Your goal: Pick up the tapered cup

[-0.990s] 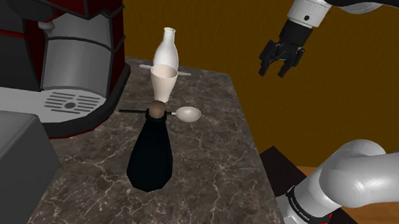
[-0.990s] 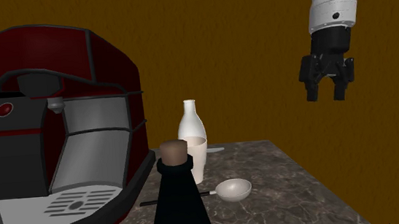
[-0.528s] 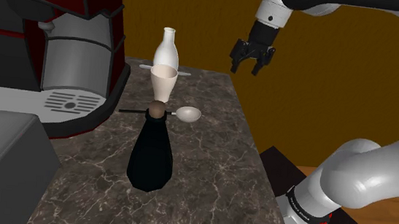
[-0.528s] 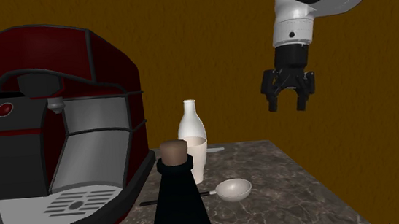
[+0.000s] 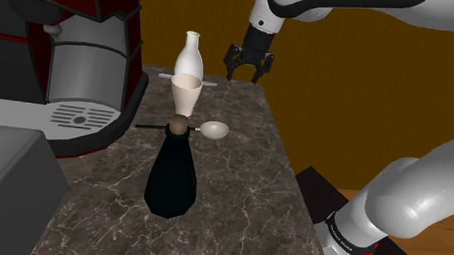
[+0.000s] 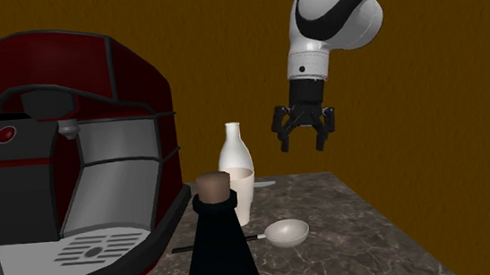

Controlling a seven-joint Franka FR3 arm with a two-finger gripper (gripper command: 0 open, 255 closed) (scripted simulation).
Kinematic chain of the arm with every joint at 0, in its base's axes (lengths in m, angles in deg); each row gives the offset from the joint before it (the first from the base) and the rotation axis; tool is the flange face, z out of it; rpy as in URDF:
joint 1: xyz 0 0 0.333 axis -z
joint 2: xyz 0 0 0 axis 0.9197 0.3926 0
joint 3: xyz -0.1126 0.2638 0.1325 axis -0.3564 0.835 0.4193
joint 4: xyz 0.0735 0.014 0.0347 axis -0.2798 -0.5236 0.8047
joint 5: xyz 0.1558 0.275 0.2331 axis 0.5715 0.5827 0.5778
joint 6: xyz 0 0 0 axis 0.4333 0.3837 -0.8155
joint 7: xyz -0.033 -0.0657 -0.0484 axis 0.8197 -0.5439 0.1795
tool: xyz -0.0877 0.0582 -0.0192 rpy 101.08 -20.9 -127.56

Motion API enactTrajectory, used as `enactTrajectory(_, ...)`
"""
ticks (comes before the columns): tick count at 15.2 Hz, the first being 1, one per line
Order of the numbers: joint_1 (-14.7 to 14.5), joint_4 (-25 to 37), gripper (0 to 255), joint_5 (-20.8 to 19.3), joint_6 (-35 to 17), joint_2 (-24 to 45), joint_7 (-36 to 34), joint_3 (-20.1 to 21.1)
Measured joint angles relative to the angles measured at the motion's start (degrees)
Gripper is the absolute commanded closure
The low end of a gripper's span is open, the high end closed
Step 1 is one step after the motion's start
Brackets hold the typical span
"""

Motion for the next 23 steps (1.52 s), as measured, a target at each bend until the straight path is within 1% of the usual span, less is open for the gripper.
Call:
enactTrajectory(7,-1.4,10.5,0,-2.0,-4.3,13.4,-5.9,2.6)
enactTrajectory(9,-2.2,15.7,0,-3.1,-4.3,18.1,-8.1,3.2)
enactTrajectory(11,-2.6,18.3,0,-3.8,-4.7,21.0,-9.1,3.4)
enactTrajectory(18,-2.9,16.1,0,-4.2,-9.5,23.4,-9.3,3.4)
enactTrajectory(19,-2.9,15.7,255,-4.1,-9.9,23.3,-9.2,3.4)
enactTrajectory(23,-2.9,15.3,255,-4.1,-10.3,23.4,-9.2,3.4)
